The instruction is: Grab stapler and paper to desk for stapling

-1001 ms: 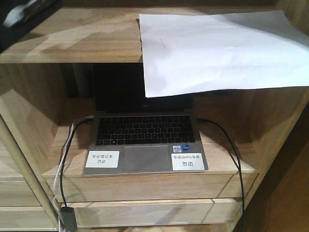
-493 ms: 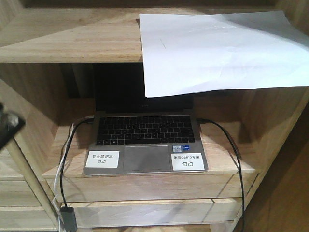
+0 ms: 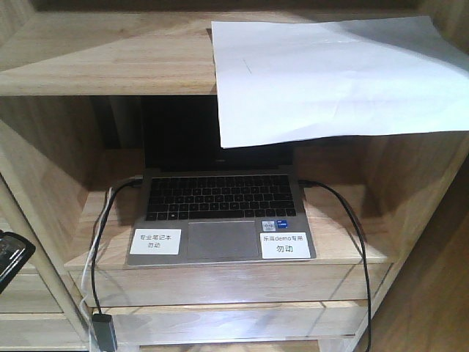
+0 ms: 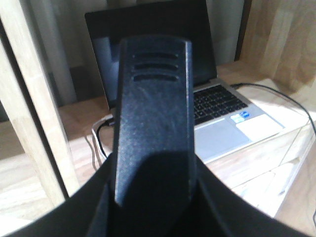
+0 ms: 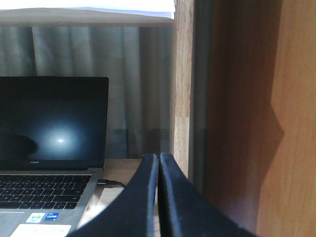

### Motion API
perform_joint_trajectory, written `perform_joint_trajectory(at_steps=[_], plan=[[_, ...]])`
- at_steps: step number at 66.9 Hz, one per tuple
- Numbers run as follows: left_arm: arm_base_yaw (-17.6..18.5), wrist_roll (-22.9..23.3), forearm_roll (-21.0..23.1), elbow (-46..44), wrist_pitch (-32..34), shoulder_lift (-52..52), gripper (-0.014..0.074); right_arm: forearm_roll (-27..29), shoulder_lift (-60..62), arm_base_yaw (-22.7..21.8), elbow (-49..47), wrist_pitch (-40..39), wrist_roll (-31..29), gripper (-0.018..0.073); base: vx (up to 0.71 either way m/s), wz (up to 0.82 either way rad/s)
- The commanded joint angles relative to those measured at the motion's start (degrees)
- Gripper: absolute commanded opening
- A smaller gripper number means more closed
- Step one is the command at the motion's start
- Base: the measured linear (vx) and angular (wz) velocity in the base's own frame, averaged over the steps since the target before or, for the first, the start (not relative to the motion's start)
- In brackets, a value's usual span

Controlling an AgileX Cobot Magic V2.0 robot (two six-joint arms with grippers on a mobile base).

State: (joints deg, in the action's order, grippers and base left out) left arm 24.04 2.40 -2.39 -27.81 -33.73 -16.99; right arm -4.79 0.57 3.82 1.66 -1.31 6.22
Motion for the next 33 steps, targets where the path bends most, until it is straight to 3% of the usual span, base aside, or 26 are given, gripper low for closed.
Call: perform_joint_trajectory(at_steps=[1,33], plan=[[0.36,-0.03,0.18,-1.76,6.17,-0.25,-0.0006,-0.28,0.52,-0.07,1.19,-4.49,-0.28,-0.0009,0.0,0.0],[0.36,-0.03,0.18,-1.76,6.17,-0.25,-0.0006,-0.28,0.52,-0.07,1.19,-4.49,-0.28,-0.0009,0.0,0.0]])
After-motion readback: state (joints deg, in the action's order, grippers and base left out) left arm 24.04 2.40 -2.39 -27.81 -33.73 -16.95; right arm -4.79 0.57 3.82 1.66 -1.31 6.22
